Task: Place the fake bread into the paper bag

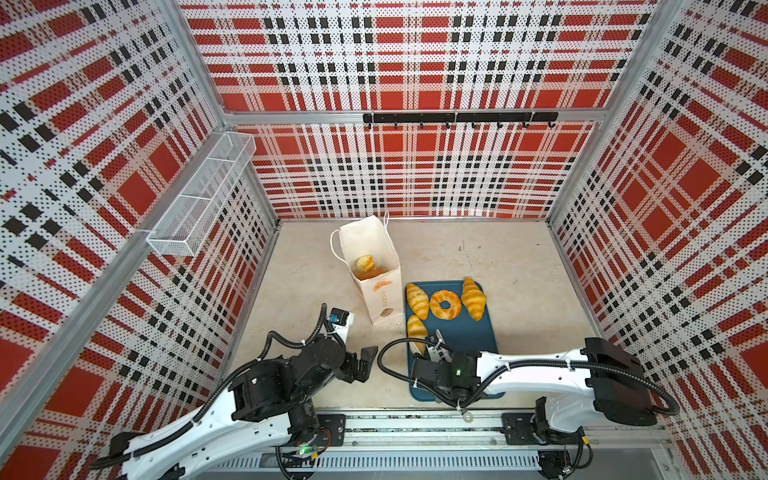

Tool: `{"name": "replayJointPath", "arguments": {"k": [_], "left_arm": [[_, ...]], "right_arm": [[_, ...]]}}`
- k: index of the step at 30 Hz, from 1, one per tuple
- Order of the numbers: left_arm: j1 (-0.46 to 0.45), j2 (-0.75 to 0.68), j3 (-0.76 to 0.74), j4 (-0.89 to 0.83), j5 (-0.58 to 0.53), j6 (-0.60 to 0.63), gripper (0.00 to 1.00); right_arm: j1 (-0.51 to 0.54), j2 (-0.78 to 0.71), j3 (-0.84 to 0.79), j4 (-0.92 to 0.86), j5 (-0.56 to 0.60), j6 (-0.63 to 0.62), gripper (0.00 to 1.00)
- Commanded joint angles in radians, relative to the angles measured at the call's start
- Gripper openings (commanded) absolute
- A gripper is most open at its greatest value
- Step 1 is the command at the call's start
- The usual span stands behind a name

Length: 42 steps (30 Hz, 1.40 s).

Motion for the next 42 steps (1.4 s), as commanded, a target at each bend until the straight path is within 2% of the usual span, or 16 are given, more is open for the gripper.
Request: {"name": "replayJointPath", "arguments": {"k": [1,12,26,42], "left_arm": [[-0.005,-0.005,0.006,-0.001,-0.028,-0.014,0.99],[-0.005,0.03,0.012,0.009,-0.027,-0.018,1.0],[-0.011,0.02,-0.001,0.011,-0.024,-0.033,0.99],[-0.023,0.049,0.0,0.02,-0.033,-0.033,0.99]], "right_arm": [[-0.006,-0.017,0.006,-0.074,0.036,0.044,0.58],[-0.014,-0.172,-0.033,-0.12,0.052,0.027,0.61],[-0.02,-0.037,0.031,-0.096,0.033,-0.03,0.66],[-0.109,0.025,0.077,-0.074,-0.018,-0.158,0.65]]}}
